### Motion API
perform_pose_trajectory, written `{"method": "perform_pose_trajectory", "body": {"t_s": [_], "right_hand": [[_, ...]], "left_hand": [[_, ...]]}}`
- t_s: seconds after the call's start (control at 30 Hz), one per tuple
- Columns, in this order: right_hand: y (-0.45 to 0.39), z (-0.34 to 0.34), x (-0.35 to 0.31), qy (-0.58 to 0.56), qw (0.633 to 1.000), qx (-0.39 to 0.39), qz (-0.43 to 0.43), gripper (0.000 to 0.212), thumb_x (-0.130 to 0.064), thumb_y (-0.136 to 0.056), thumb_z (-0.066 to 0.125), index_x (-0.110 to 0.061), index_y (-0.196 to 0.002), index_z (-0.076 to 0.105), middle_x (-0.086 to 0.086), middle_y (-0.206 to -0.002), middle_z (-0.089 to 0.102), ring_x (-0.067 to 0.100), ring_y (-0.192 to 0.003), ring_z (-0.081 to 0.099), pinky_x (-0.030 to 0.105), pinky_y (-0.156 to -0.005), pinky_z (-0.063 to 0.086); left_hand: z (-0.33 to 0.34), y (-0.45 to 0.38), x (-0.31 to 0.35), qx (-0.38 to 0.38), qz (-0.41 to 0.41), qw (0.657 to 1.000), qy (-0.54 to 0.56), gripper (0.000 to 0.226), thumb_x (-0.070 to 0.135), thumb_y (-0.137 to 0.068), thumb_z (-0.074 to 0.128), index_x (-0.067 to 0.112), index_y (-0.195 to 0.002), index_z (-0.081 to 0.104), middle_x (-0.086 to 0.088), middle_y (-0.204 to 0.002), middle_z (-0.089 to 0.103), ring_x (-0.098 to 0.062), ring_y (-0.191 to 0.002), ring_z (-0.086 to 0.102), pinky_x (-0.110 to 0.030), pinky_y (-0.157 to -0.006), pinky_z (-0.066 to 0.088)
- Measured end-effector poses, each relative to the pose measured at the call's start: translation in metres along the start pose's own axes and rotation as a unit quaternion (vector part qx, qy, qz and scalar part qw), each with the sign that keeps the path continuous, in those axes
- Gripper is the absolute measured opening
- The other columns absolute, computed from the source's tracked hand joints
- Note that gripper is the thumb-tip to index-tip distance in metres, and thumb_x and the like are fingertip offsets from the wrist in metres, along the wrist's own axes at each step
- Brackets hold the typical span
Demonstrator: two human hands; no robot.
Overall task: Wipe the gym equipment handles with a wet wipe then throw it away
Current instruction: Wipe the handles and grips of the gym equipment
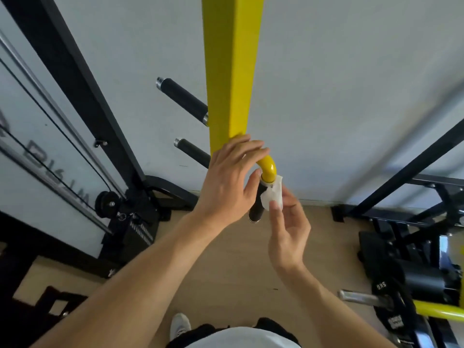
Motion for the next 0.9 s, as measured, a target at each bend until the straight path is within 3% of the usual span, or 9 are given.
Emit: {"method": "perform_pose_trajectory", "body": {"t_s": [0.13, 0.23, 0.37, 0.47, 0.53, 0.6, 0.7, 0.8, 0.9], "right_hand": [[-0.004, 0.001, 0.012, 0.017, 0.997, -0.072, -0.006, 0.029, -0.033, -0.097, 0.060, -0.007, -0.106, 0.069, 0.005, -0.135, 0.064, 0.022, -0.125, 0.061, 0.025, -0.092, 0.051], [-0.008, 0.002, 0.012, 0.037, 0.995, -0.094, -0.024, 0.026, -0.029, -0.104, 0.049, -0.012, -0.118, 0.062, -0.017, -0.121, 0.067, -0.002, -0.105, 0.064, 0.015, -0.087, 0.048], [-0.009, 0.006, 0.030, 0.096, 0.986, -0.140, 0.007, 0.027, -0.026, -0.108, 0.044, -0.017, -0.129, 0.058, -0.024, -0.111, 0.066, 0.002, -0.097, 0.064, 0.013, -0.079, 0.048], [-0.008, 0.007, 0.061, 0.104, 0.974, -0.178, 0.093, 0.029, -0.030, -0.102, 0.060, -0.029, -0.131, 0.063, -0.020, -0.112, 0.071, 0.001, -0.105, 0.065, 0.020, -0.088, 0.051], [-0.012, 0.009, 0.067, 0.120, 0.968, -0.186, 0.116, 0.023, -0.029, -0.098, 0.065, -0.031, -0.120, 0.070, -0.018, -0.094, 0.073, -0.001, -0.086, 0.066, 0.017, -0.075, 0.050], [-0.020, 0.012, 0.057, 0.123, 0.970, -0.181, 0.105, 0.011, -0.027, -0.096, 0.068, -0.033, -0.103, 0.074, -0.017, -0.075, 0.066, -0.001, -0.068, 0.058, 0.014, -0.065, 0.044], [-0.035, 0.013, 0.023, 0.061, 0.985, -0.146, 0.062, 0.023, -0.023, -0.094, 0.071, -0.046, -0.094, 0.071, -0.015, -0.076, 0.071, -0.001, -0.069, 0.061, 0.011, -0.062, 0.047], [-0.046, 0.018, 0.008, 0.052, 0.988, -0.139, 0.036, 0.018, -0.027, -0.094, 0.072, -0.040, -0.105, 0.075, -0.007, -0.087, 0.075, 0.004, -0.080, 0.065, 0.016, -0.073, 0.051], [-0.043, 0.022, 0.027, 0.123, 0.977, -0.174, 0.031, 0.012, -0.028, -0.092, 0.074, -0.031, -0.104, 0.073, 0.000, -0.082, 0.070, 0.003, -0.071, 0.058, 0.017, -0.070, 0.046]], "left_hand": [[-0.004, 0.004, 0.000, 0.000, -0.039, 0.999, 0.006, 0.033, 0.019, -0.097, 0.060, 0.008, -0.128, 0.065, -0.004, -0.136, 0.062, -0.022, -0.140, 0.046, -0.039, -0.116, 0.038], [-0.003, 0.010, 0.002, -0.010, -0.061, 0.998, 0.013, 0.036, 0.015, -0.097, 0.061, 0.005, -0.132, 0.061, -0.005, -0.143, 0.057, -0.021, -0.146, 0.038, -0.030, -0.121, 0.030], [-0.004, 0.013, -0.002, 0.000, -0.100, 0.995, 0.022, 0.036, 0.010, -0.097, 0.062, 0.006, -0.133, 0.060, -0.003, -0.145, 0.055, -0.019, -0.149, 0.033, -0.022, -0.120, 0.026], [-0.004, 0.014, -0.001, 0.007, -0.105, 0.994, 0.028, 0.036, 0.005, -0.096, 0.062, 0.006, -0.132, 0.060, -0.004, -0.146, 0.055, -0.020, -0.150, 0.033, -0.023, -0.121, 0.025], [-0.002, 0.014, 0.000, 0.005, -0.105, 0.994, 0.030, 0.037, 0.005, -0.095, 0.063, 0.006, -0.132, 0.060, -0.004, -0.146, 0.054, -0.020, -0.150, 0.032, -0.022, -0.121, 0.025], [-0.002, 0.013, -0.001, 0.007, -0.104, 0.994, 0.029, 0.038, 0.005, -0.095, 0.064, 0.006, -0.132, 0.060, -0.004, -0.146, 0.055, -0.020, -0.150, 0.033, -0.022, -0.120, 0.025], [-0.003, 0.012, -0.003, 0.014, -0.108, 0.994, 0.030, 0.036, 0.007, -0.096, 0.063, 0.007, -0.132, 0.061, -0.003, -0.145, 0.055, -0.018, -0.150, 0.033, -0.020, -0.119, 0.026], [0.000, 0.011, -0.003, 0.009, -0.102, 0.995, 0.023, 0.035, 0.013, -0.100, 0.060, 0.009, -0.135, 0.060, -0.002, -0.148, 0.053, -0.017, -0.151, 0.031, -0.017, -0.119, 0.026], [0.005, 0.012, 0.000, 0.005, -0.086, 0.996, 0.002, 0.038, 0.023, -0.103, 0.054, 0.009, -0.138, 0.058, -0.005, -0.149, 0.051, -0.020, -0.151, 0.030, -0.021, -0.119, 0.027]]}}
Point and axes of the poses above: each hand's wrist, its own y-axis away from the middle knuckle, its own z-axis out of the palm, x = y × z, the point moved 10 cm from there along -y, towards the middle knuckle
